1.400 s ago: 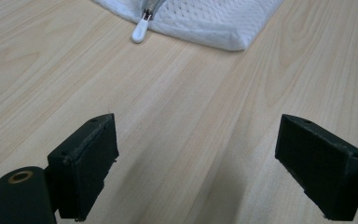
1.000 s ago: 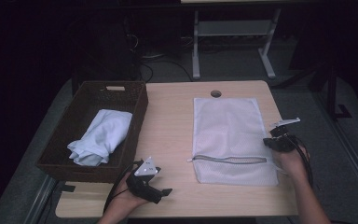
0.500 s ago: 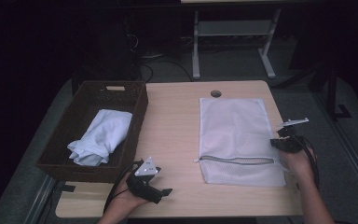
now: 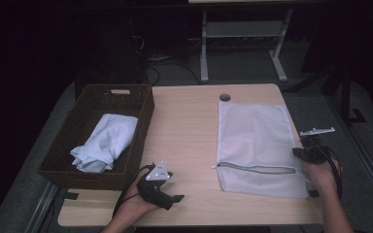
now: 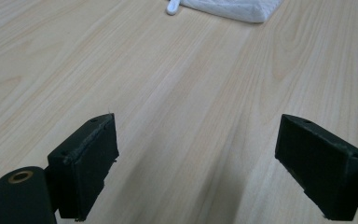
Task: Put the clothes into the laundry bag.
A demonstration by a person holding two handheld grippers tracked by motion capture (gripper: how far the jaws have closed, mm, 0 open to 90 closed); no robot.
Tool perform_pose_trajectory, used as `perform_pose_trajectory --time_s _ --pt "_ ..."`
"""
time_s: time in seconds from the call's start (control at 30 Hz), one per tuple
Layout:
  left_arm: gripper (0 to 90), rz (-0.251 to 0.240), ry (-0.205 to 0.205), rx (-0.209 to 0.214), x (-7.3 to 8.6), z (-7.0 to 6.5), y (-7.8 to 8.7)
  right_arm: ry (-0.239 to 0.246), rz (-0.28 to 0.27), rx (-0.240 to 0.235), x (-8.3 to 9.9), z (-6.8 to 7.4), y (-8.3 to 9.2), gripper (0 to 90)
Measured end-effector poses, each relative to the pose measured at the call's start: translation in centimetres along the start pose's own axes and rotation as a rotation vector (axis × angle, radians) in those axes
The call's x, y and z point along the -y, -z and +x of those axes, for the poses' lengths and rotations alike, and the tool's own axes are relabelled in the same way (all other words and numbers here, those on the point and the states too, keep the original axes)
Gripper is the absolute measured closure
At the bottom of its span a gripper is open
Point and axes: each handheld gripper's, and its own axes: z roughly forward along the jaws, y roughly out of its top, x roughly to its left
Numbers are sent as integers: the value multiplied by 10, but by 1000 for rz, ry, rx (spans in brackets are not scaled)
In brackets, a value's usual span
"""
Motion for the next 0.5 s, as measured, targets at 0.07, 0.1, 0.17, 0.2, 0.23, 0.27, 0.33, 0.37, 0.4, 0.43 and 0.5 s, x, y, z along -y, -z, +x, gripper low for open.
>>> perform_pose_trajectory --time_s 0.07,0.1,0.17,0.2,0.23,0.27,0.33,0.37,0.4,0.43,0.5 --pt "126 0 -6 6 -2 0 -1 -10 2 6 3 -4 2 897" --pt "126 0 -6 7 -2 0 -2 -20 0 11 7 -8 5 897" --pt "126 -1 -13 13 -4 0 -4 -33 0 19 10 -11 7 897" --pt "126 -1 -13 13 -4 0 -4 -33 0 19 10 -11 7 897" --pt "126 -1 -15 15 -5 0 -5 -40 0 28 13 -15 9 897" --pt "126 -1 -15 15 -5 0 -5 -40 0 28 13 -15 9 897" --pt "125 1 -18 17 -6 0 -5 -51 1 35 15 -18 10 898" --pt "125 2 -19 18 -6 0 -5 -57 -2 43 17 -21 11 898" --pt "126 2 -19 18 -6 0 -5 -57 -2 43 17 -21 11 898" --pt "126 2 -18 18 -6 0 -5 -62 -2 44 17 -23 12 897" --pt "126 2 -19 16 -6 0 -5 -66 -3 52 18 -25 12 897"
